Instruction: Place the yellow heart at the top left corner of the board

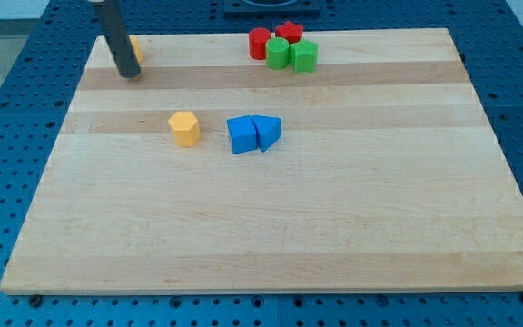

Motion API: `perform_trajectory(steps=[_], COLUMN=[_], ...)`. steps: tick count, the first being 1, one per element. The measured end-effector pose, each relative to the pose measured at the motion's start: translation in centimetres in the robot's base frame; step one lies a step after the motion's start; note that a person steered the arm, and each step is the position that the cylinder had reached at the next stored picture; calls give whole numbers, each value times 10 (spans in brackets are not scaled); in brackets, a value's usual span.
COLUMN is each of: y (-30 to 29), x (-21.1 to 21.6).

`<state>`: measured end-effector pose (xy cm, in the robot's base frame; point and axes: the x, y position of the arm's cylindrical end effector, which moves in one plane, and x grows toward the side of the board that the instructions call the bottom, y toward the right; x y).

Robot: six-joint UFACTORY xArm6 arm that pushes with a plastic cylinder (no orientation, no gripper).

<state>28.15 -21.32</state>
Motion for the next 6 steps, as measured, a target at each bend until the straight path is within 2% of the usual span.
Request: perform_trajectory(steps=[1, 2, 3, 4, 6], y=[7, -23, -31, 15, 143], x=[-26, -48, -49, -22, 44])
